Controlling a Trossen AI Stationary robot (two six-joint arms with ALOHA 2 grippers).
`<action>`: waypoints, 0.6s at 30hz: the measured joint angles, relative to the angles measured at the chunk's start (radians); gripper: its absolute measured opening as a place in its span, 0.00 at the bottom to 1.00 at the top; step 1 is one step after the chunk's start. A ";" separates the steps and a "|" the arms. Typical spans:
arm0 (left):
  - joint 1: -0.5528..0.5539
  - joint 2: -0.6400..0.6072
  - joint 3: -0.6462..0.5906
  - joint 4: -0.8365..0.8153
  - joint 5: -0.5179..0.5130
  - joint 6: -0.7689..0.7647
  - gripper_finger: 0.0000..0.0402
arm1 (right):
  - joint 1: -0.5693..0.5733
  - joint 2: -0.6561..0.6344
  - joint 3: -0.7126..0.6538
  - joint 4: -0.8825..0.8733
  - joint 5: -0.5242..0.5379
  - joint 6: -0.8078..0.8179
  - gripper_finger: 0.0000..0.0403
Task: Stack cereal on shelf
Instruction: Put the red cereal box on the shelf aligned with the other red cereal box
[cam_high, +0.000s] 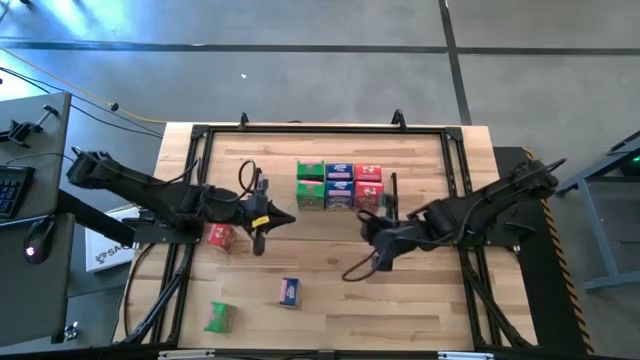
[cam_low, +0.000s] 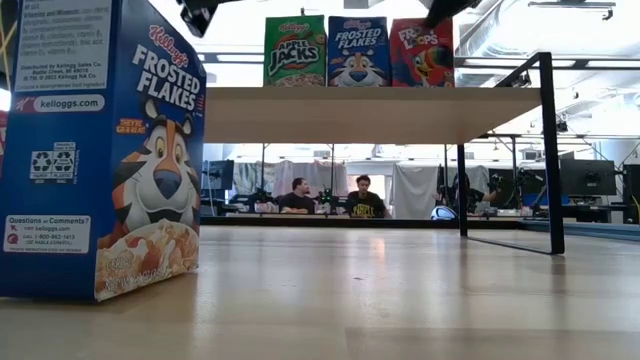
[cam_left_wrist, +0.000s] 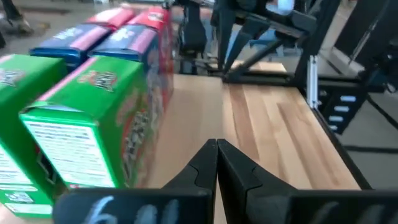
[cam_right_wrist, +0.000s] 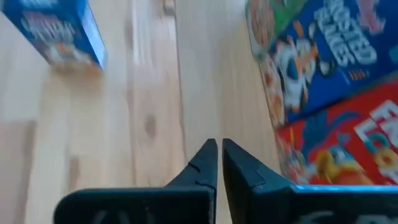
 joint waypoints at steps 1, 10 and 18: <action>-0.009 0.000 0.018 -0.040 -0.010 -0.011 0.01 | 0.009 -0.021 -0.041 0.065 0.007 -0.011 0.00; -0.142 0.000 0.216 -0.588 -0.168 -0.333 0.01 | 0.078 -0.172 -0.289 0.469 0.059 -0.111 0.00; -0.315 0.000 0.302 -1.036 -0.201 -0.853 0.01 | 0.086 -0.189 -0.359 0.516 0.058 -0.122 0.00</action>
